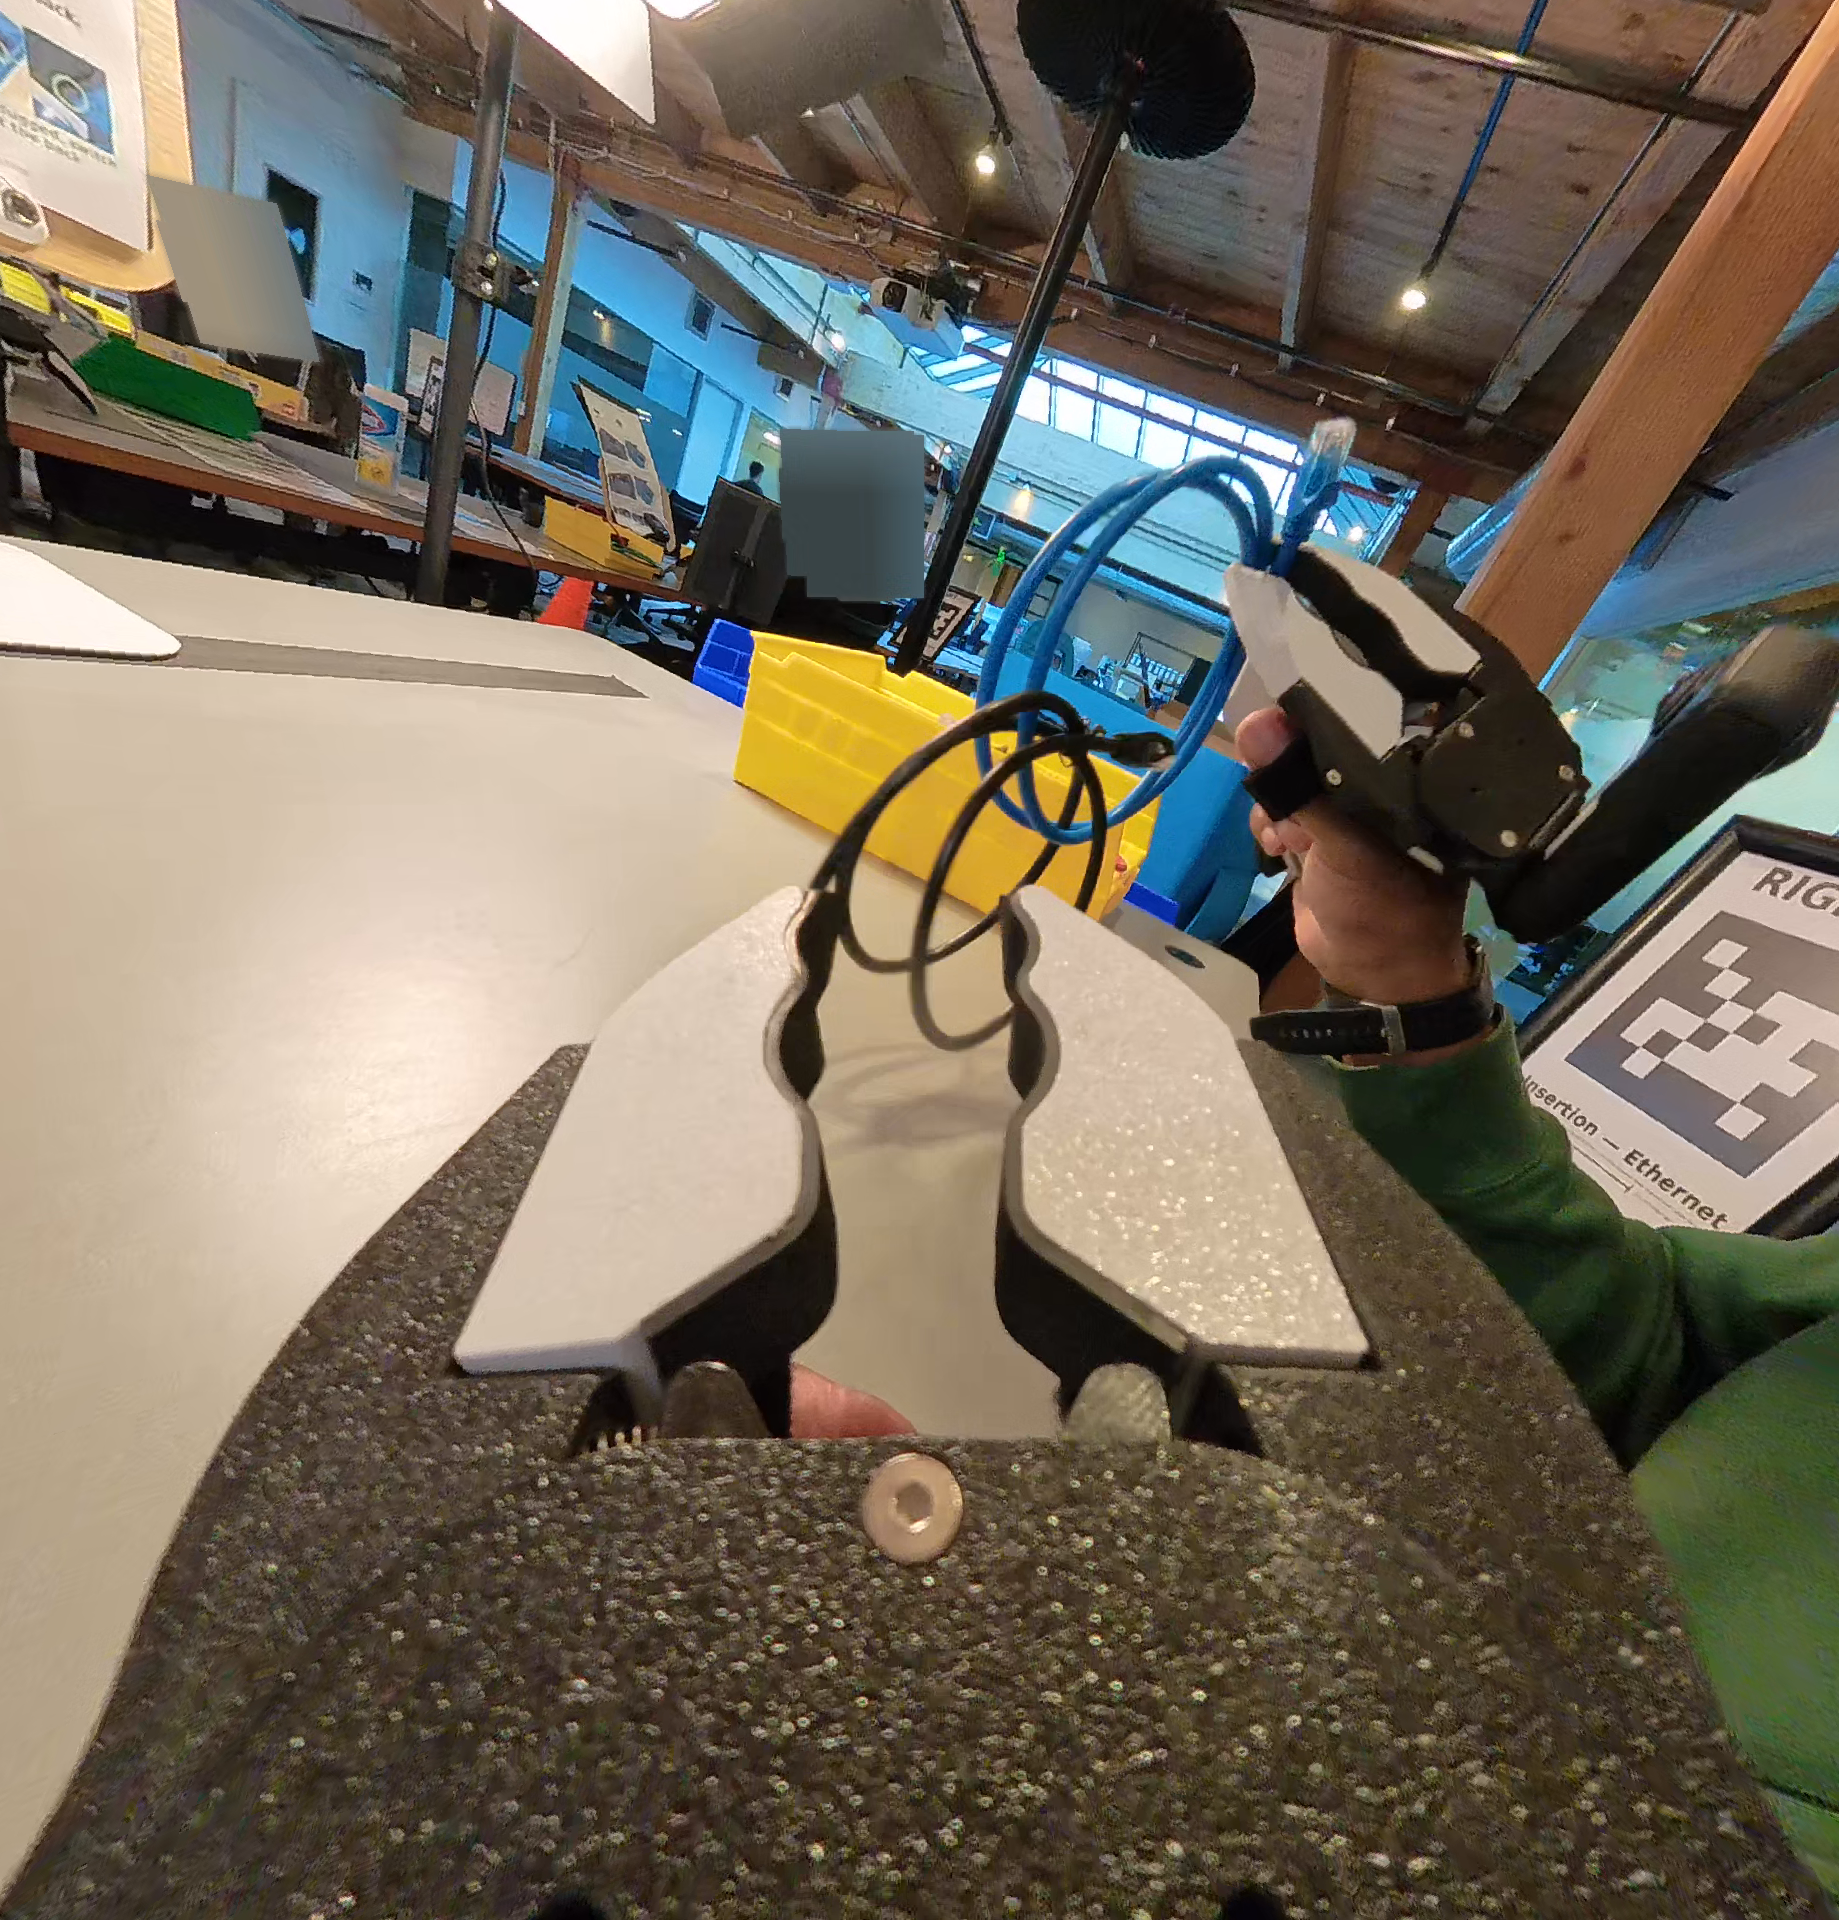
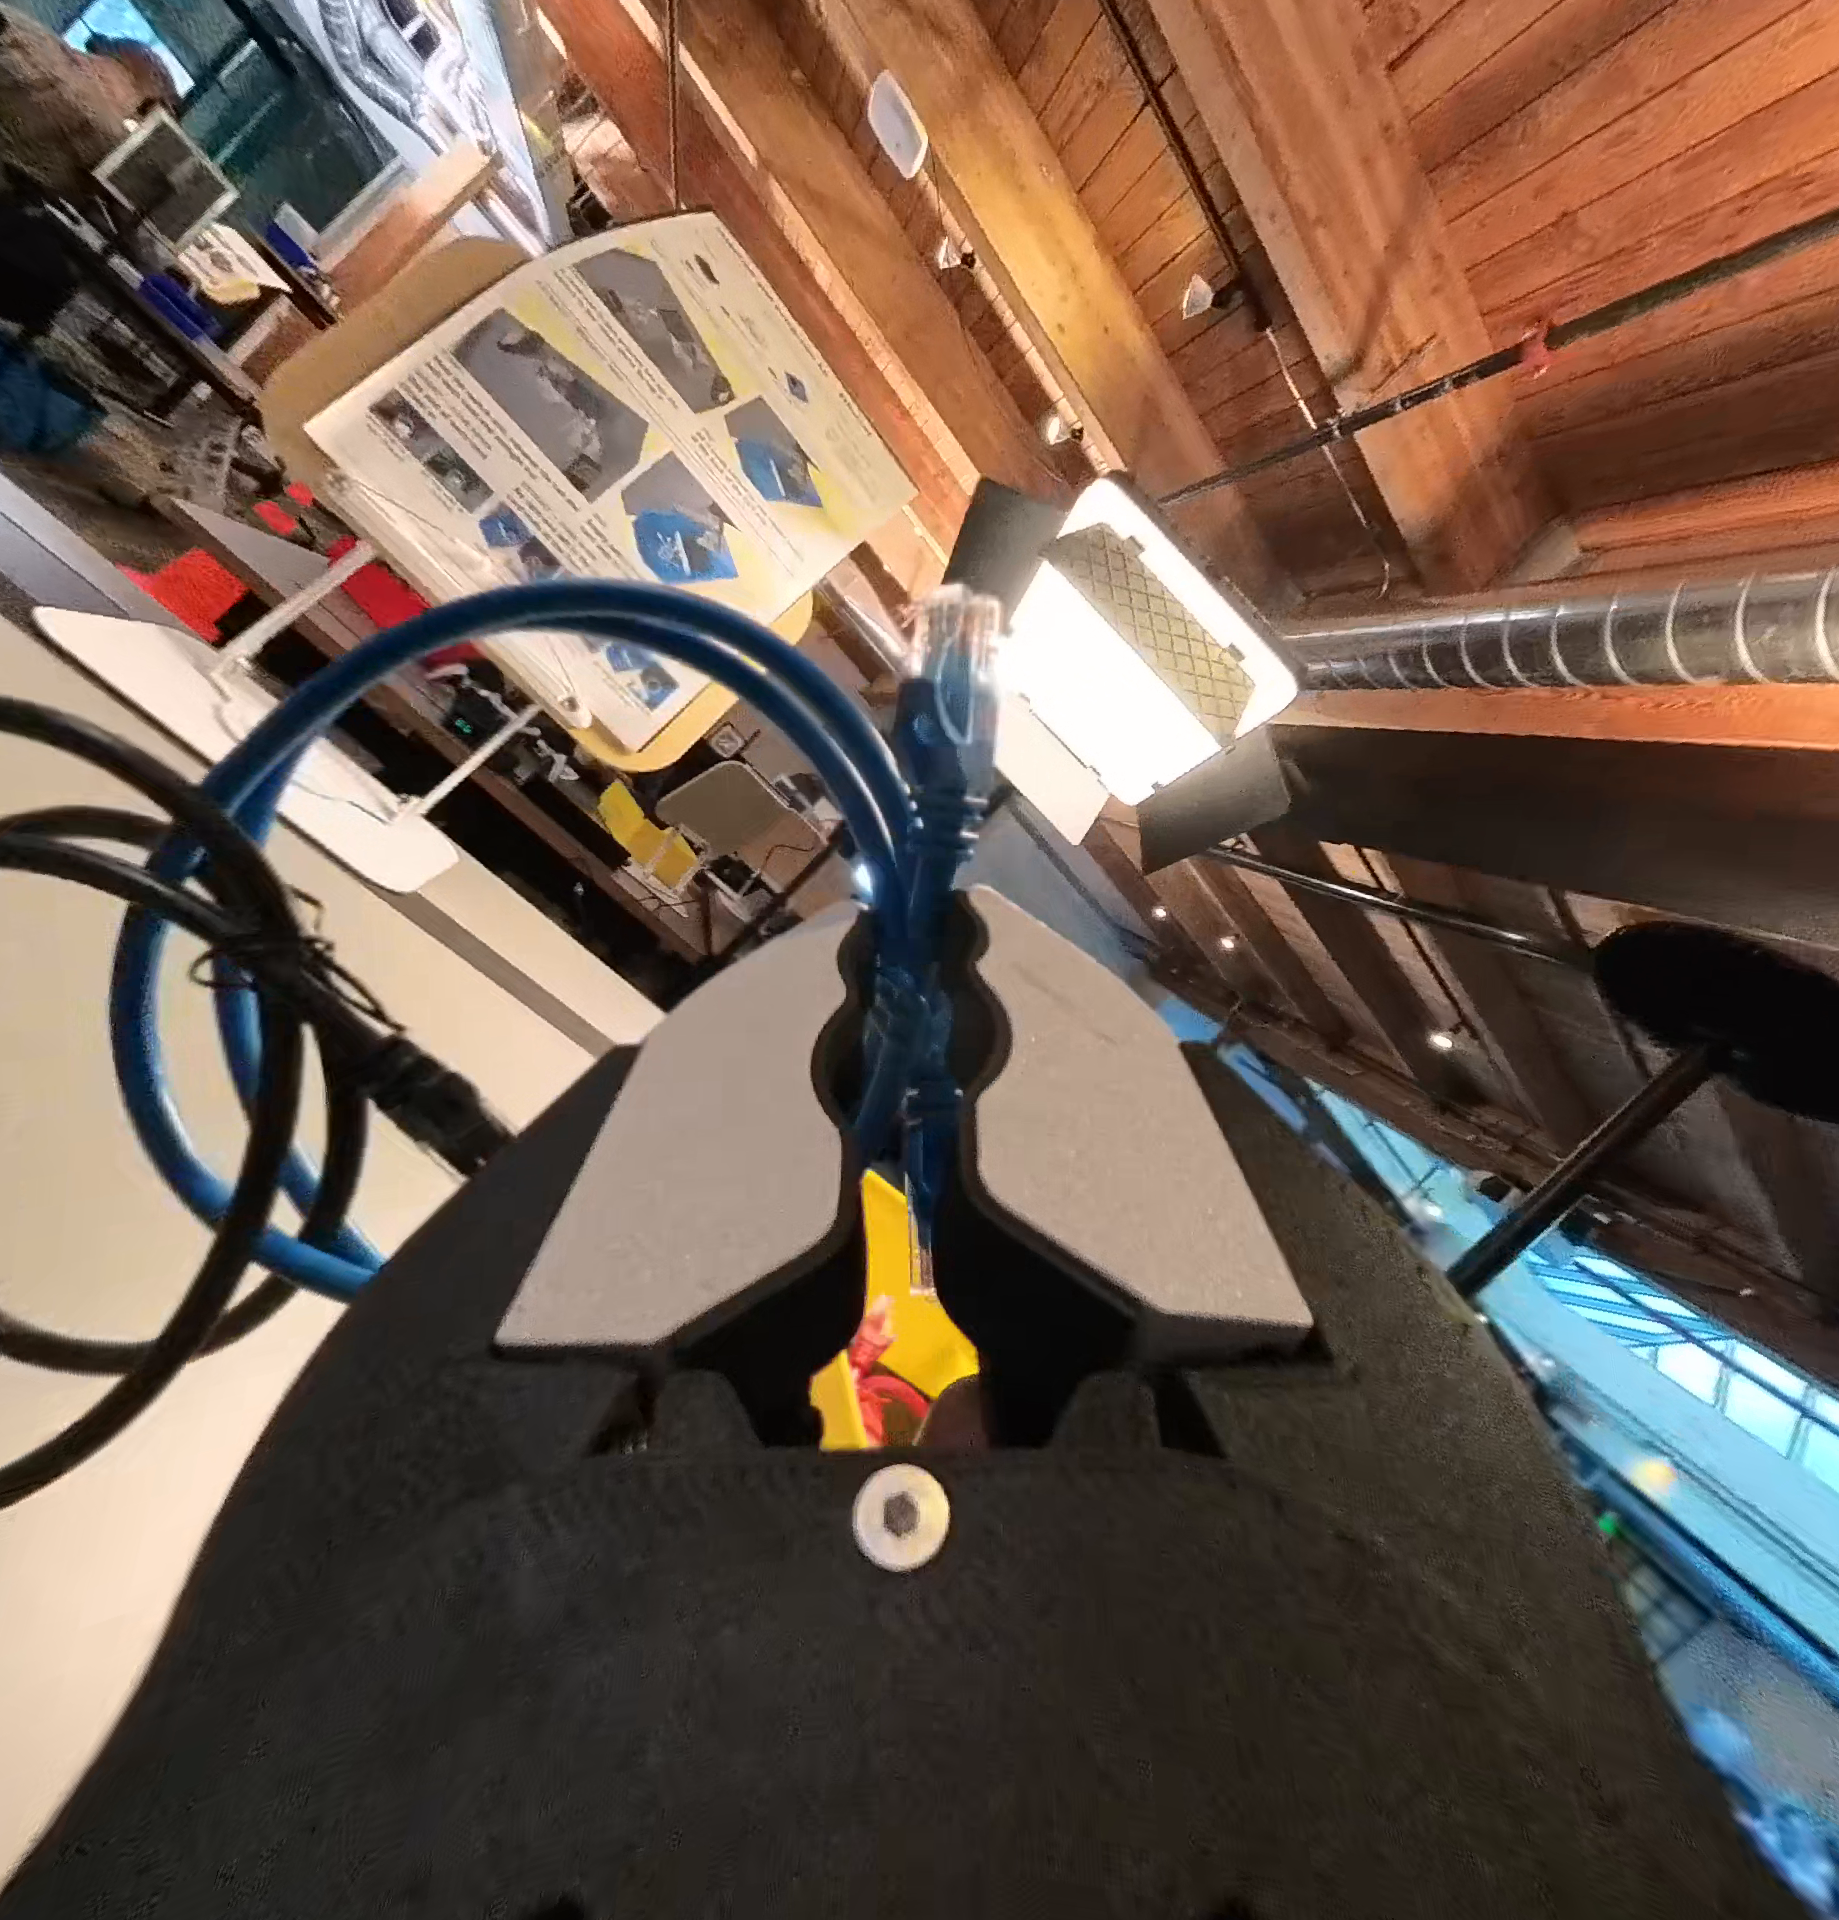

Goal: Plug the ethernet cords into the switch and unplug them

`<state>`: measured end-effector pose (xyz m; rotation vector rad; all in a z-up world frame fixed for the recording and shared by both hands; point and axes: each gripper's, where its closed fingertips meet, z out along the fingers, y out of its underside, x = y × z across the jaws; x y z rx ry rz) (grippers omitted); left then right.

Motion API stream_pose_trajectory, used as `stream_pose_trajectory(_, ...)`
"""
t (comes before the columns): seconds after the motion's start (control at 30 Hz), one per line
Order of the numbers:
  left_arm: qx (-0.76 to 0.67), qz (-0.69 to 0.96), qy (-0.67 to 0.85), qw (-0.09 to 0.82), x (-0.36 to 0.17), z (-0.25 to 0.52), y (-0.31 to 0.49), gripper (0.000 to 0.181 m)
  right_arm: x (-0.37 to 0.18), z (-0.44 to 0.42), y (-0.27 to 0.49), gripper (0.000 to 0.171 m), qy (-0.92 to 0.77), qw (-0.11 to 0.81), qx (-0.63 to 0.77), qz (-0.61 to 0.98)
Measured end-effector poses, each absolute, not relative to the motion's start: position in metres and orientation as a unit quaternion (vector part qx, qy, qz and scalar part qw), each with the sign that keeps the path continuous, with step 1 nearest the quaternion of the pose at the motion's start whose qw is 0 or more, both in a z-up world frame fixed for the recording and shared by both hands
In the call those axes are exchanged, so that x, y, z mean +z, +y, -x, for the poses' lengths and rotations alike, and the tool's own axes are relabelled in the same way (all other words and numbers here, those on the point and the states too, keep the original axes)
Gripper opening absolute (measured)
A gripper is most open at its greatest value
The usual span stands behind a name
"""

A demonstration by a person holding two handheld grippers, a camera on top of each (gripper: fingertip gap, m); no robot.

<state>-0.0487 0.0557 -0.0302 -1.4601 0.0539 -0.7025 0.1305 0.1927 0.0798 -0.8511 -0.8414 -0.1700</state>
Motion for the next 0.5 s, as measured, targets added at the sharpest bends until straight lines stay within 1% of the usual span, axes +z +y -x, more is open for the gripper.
stream_pose_trajectory(0.1,-0.301,0.662,0.043,0.685,-0.032,0.041,0.056,0.036,0.077,-0.123,0.189,0.012,-0.398,0.816,-0.022,0.420)
stream_pose_trajectory(0.2,-0.278,0.674,0.062,0.682,-0.033,0.024,0.060,0.043,0.073,-0.111,0.179,0.012,-0.412,0.810,0.007,0.417)
stream_pose_trajectory(0.27,-0.215,0.677,0.072,0.700,-0.031,0.019,0.063,0.051,0.069,-0.102,0.172,0.012,-0.425,0.806,0.011,0.413)
stream_pose_trajectory(0.37,-0.087,0.666,0.138,0.728,-0.016,0.003,0.058,0.050,0.063,-0.091,0.163,0.012,-0.446,0.800,0.007,0.401)
stream_pose_trajectory(0.5,0.009,0.655,0.244,0.715,-0.004,-0.033,0.050,0.043,0.056,-0.077,0.149,0.012,-0.467,0.796,0.002,0.386)
